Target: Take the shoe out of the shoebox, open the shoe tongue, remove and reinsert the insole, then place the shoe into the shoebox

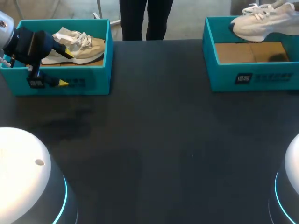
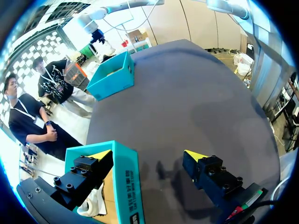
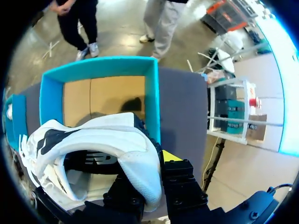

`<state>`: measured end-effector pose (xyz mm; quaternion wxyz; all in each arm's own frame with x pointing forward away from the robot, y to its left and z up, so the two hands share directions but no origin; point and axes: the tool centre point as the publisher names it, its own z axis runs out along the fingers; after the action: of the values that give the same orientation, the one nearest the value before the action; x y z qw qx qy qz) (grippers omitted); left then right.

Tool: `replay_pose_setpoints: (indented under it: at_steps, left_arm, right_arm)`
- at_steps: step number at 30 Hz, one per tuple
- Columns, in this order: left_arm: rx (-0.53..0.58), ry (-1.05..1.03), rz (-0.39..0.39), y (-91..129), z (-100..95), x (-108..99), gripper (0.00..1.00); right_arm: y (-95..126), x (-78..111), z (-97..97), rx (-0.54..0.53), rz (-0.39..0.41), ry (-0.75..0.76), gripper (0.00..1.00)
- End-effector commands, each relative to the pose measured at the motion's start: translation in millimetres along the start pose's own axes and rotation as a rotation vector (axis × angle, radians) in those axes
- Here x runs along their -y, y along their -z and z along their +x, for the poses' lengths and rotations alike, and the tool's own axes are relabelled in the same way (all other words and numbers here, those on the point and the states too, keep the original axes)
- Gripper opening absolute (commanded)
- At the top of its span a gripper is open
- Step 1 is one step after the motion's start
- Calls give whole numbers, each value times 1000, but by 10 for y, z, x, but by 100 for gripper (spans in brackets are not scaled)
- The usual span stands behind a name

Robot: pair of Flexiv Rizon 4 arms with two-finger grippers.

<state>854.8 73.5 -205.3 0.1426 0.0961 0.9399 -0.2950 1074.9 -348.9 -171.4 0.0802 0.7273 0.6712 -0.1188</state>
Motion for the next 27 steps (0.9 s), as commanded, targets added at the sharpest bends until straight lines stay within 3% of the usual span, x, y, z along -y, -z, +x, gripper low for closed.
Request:
replay_pose_setpoints:
  at_steps: [1,27]
  left_arm:
    - [-1,0,-3,5,6,5,100]
    - [-1,0,-3,5,6,5,100]
  right_arm:
    - [-7,18,-12,0,18,-107,0]
    - [-61,265,-27,64,83,-518,0]
